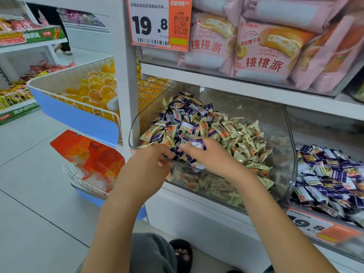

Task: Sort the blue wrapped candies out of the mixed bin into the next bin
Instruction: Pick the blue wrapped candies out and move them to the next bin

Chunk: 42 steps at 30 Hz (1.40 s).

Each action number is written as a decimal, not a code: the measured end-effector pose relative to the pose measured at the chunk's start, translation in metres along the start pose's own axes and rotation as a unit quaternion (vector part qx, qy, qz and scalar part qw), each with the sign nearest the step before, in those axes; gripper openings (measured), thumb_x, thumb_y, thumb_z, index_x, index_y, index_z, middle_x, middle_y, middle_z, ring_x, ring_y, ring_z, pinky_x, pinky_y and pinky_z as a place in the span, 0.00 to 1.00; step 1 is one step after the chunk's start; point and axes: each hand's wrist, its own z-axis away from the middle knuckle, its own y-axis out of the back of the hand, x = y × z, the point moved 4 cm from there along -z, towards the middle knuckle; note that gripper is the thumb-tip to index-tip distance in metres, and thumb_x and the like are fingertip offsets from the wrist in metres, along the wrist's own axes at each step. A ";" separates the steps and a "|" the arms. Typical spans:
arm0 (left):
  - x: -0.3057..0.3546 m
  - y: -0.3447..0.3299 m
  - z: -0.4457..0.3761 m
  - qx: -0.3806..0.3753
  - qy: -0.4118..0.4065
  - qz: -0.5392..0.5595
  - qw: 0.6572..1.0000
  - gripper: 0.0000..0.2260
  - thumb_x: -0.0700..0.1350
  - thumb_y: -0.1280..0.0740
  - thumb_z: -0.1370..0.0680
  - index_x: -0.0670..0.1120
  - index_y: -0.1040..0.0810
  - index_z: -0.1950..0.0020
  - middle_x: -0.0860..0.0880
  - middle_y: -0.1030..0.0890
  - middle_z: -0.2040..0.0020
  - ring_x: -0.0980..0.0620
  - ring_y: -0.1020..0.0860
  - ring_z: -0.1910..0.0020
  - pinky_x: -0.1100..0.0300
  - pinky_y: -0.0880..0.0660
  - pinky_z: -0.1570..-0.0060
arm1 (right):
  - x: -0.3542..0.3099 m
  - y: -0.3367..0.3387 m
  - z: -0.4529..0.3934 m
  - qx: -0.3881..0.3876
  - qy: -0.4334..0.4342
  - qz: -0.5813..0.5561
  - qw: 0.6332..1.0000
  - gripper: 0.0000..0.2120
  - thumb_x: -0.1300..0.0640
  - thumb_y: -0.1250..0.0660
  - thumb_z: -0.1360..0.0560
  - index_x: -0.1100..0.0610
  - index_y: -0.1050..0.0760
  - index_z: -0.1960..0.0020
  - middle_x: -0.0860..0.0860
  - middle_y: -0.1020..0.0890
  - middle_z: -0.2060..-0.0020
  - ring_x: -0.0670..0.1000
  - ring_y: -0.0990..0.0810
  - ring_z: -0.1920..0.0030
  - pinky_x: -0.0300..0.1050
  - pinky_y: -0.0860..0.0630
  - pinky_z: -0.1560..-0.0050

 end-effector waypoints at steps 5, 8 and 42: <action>0.006 -0.003 0.001 -0.002 -0.016 0.011 1.000 0.07 0.44 0.34 0.23 0.54 0.22 0.48 0.55 0.20 0.55 0.55 0.22 0.60 0.55 0.24 0.58 | 0.000 0.023 0.012 0.065 -0.060 -0.196 0.977 0.16 0.42 0.36 0.25 0.52 0.32 0.64 0.50 0.34 0.75 0.45 0.38 0.81 0.35 0.45 0.78; 0.012 -0.007 0.003 -0.004 -0.028 0.009 1.000 0.07 0.44 0.35 0.23 0.54 0.23 0.48 0.55 0.19 0.56 0.55 0.22 0.59 0.54 0.23 0.57 | -0.002 0.039 0.021 0.144 -0.033 -0.213 0.966 0.14 0.43 0.35 0.25 0.51 0.29 0.63 0.57 0.35 0.67 0.50 0.41 0.76 0.37 0.44 0.77; 0.028 -0.012 0.009 0.012 -0.038 -0.022 0.999 0.05 0.45 0.34 0.24 0.55 0.23 0.54 0.56 0.20 0.58 0.55 0.21 0.62 0.59 0.26 0.64 | 0.011 0.116 0.095 0.338 0.077 0.113 0.931 0.15 0.64 0.40 0.23 0.48 0.20 0.58 0.41 0.18 0.63 0.46 0.24 0.72 0.35 0.30 0.75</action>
